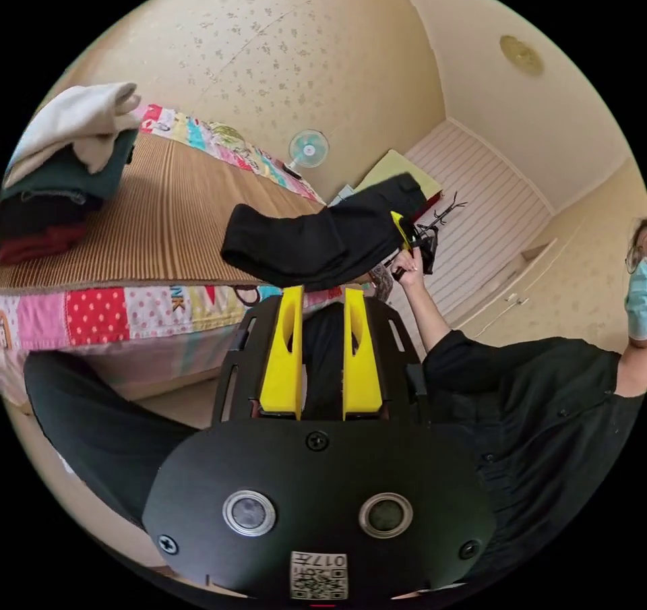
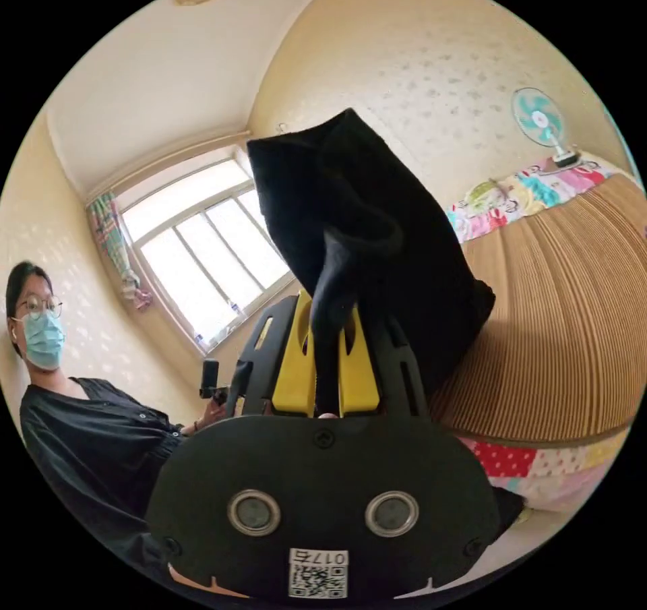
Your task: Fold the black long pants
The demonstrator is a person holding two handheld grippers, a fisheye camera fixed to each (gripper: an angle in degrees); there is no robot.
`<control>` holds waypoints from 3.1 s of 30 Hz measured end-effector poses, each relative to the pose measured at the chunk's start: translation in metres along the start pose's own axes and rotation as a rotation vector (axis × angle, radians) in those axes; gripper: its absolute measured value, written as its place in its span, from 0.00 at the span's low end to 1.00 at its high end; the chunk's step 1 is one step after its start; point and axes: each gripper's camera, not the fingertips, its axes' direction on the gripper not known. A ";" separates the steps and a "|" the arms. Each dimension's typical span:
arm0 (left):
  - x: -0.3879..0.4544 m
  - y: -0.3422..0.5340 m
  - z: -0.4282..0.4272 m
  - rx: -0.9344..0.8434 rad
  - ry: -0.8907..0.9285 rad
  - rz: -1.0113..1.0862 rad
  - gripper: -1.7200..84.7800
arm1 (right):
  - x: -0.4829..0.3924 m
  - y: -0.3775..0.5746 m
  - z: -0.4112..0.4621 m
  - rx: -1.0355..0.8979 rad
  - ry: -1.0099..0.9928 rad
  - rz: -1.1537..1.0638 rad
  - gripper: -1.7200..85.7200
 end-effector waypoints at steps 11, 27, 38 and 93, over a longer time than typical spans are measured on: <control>-0.050 -0.042 0.124 -0.245 -0.185 -0.197 0.26 | 0.091 0.173 0.233 -0.336 -0.706 0.806 0.09; -0.101 -0.050 0.026 0.114 0.185 -0.376 0.02 | -0.034 0.048 0.075 0.020 -0.581 0.291 0.05; 0.177 -0.129 -0.219 0.620 0.095 0.364 0.01 | -0.292 -0.011 -0.147 0.563 -0.539 -0.346 0.05; -0.212 -0.051 0.189 -0.338 -0.122 -0.379 0.07 | 0.081 0.296 0.301 -0.399 0.987 0.168 0.04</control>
